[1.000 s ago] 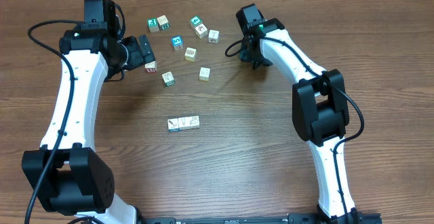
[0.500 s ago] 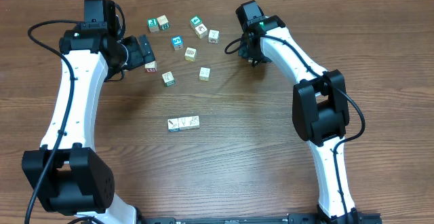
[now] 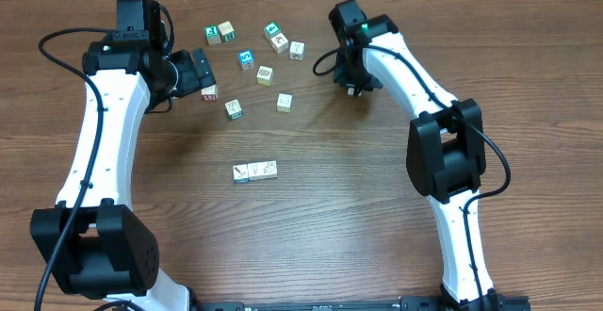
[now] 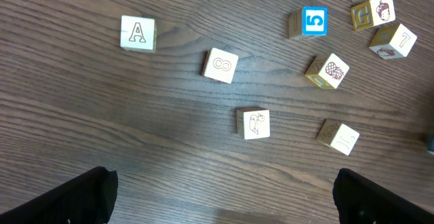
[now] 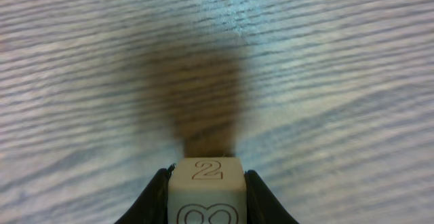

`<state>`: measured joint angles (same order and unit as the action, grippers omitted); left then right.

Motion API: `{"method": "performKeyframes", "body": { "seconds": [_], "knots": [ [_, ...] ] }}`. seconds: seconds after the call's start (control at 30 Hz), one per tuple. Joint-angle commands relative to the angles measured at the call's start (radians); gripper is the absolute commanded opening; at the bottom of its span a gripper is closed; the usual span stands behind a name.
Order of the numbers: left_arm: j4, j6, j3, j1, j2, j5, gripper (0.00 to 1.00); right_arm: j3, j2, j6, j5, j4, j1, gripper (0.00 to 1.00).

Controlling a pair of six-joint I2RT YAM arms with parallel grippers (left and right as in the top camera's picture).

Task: Form a horizontal line
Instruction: 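Lift the number-2 block and carry it down toward the row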

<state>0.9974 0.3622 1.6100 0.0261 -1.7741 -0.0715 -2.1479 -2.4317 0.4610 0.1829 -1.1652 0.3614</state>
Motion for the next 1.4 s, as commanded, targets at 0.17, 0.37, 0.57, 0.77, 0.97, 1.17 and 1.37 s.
{"method": "performKeyframes", "body": {
  "seconds": [0.17,0.37,0.57,0.77,0.97,1.17,1.37],
  "knots": [
    [-0.003,-0.007,0.014,0.000,0.002,0.000,1.00,-0.311,0.185,-0.026,-0.025,-0.272,-0.002,0.09],
    [-0.003,-0.007,0.014,0.000,0.002,0.000,1.00,-0.435,0.336,-0.092,-0.201,-0.410,0.003,0.04],
    [-0.003,-0.007,0.014,0.000,0.002,0.000,0.99,-0.388,0.346,-0.092,-0.243,-0.529,0.040,0.04],
    [-0.003,-0.007,0.014,0.000,0.002,0.000,0.99,-0.209,0.344,-0.091,-0.316,-0.523,0.113,0.04],
    [-0.003,-0.007,0.014,0.000,0.002,0.000,1.00,0.016,0.344,-0.072,-0.315,-0.429,0.187,0.04],
    [-0.003,-0.007,0.014,0.000,0.002,0.000,0.99,0.219,0.344,-0.068,-0.315,-0.251,0.217,0.04],
    [-0.003,-0.007,0.014,0.000,0.002,0.000,0.99,0.385,0.344,-0.069,-0.316,-0.067,0.237,0.04]
  ]
}}
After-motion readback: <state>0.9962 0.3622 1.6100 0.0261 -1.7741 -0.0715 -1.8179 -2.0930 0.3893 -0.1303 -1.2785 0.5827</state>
